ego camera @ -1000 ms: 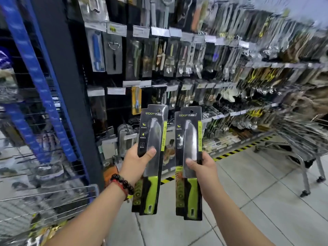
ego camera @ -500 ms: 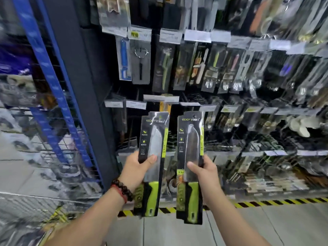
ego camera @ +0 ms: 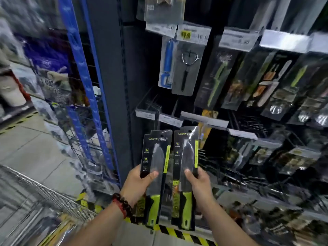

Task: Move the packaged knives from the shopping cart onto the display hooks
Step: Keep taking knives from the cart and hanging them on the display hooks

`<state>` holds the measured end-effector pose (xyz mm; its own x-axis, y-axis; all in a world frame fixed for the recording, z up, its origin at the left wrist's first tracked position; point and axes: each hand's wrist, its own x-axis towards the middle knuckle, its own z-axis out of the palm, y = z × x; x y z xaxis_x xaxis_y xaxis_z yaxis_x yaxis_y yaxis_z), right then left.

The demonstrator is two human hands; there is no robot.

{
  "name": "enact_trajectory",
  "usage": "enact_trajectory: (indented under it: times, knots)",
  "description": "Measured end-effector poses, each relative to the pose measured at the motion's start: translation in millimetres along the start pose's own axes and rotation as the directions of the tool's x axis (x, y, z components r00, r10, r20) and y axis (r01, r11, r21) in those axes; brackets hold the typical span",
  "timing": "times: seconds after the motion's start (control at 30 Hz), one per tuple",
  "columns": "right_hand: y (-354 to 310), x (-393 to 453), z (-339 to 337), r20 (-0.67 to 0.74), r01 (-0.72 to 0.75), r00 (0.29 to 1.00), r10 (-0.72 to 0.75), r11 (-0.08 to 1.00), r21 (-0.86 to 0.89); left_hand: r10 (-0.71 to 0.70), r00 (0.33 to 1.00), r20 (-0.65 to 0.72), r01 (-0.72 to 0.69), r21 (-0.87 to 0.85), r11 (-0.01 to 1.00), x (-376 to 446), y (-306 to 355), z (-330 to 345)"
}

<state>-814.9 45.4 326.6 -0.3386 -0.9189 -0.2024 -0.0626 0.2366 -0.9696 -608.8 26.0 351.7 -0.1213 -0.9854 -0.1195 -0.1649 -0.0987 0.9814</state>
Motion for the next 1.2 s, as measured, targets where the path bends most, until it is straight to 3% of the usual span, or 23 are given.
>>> enact_trajectory:
  times: [0.33,0.67,0.9,1.2]
  knots:
    - [34,90,52,0.079,-0.037,0.995,0.052,0.983,-0.181,-0.123,0.991,-0.049,0.123,-0.002,0.992,75,-39,-26]
    - [69,167,58,0.138,-0.084,0.985,0.099,0.99,-0.114,-0.205,0.977,-0.066,0.202,-0.045,0.978,101,-62,-15]
    - [59,181,61,0.088,-0.096,0.991,0.102,0.993,-0.075,-0.278,0.959,-0.062,0.273,-0.076,0.959,114,-74,-9]
    - [34,169,61,0.171,-0.028,0.984,0.047,0.993,-0.111,-0.295,0.953,-0.065,0.286,-0.116,0.951,123,-87,-5]
